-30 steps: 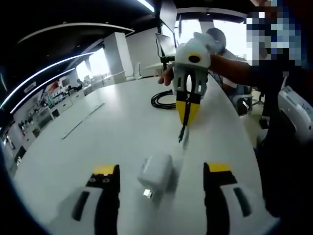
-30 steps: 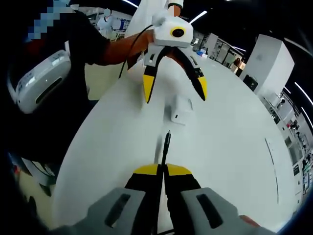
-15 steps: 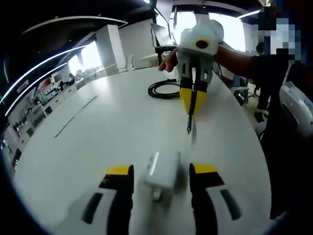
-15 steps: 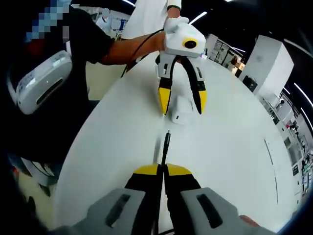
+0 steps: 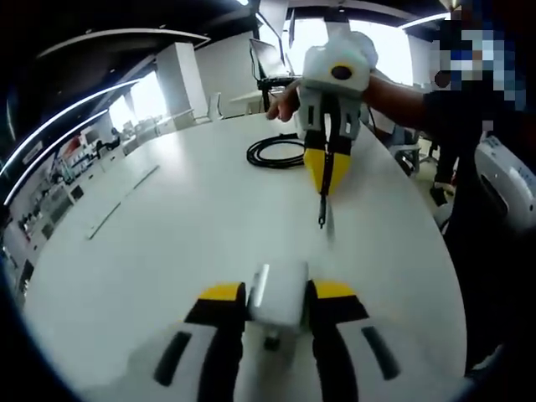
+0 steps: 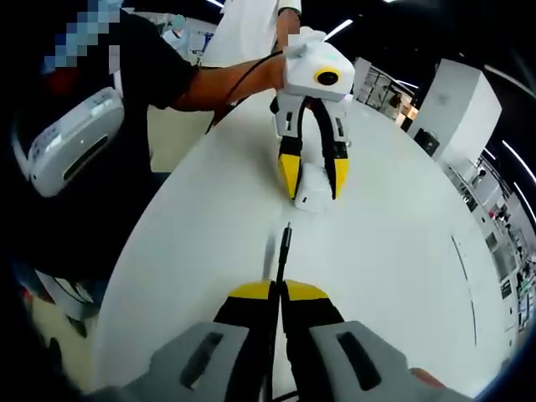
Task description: Plug the desk Type‑C cable into the charger adapter.
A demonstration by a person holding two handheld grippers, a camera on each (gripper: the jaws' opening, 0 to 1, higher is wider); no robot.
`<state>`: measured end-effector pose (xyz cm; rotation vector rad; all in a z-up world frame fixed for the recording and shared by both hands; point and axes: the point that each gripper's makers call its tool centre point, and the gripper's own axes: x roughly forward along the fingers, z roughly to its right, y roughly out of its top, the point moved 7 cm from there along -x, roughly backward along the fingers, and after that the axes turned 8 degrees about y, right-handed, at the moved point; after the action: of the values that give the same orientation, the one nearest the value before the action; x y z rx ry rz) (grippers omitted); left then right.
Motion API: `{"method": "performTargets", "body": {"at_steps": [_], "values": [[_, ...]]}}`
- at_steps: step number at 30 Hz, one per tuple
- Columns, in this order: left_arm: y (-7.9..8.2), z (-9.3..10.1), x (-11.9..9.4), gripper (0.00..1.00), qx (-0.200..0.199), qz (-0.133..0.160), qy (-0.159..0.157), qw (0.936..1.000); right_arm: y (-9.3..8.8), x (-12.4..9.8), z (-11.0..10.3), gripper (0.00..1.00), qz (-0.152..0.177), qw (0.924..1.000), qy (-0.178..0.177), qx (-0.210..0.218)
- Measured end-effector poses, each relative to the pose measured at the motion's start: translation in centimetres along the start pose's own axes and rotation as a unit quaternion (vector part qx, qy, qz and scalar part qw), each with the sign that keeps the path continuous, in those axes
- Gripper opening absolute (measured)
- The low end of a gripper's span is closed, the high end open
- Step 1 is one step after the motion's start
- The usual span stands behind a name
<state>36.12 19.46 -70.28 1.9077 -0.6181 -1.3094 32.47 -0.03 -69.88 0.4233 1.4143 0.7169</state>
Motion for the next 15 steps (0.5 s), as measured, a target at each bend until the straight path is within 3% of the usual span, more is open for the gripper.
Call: {"method": "performTargets", "body": {"at_steps": [15], "values": [[-0.02,0.61,-0.43,0.26,0.013,0.005,-0.021,0.9997,-0.04,-0.05,-0.08,0.02,-0.001,1.0000,0.001,0.002]]}}
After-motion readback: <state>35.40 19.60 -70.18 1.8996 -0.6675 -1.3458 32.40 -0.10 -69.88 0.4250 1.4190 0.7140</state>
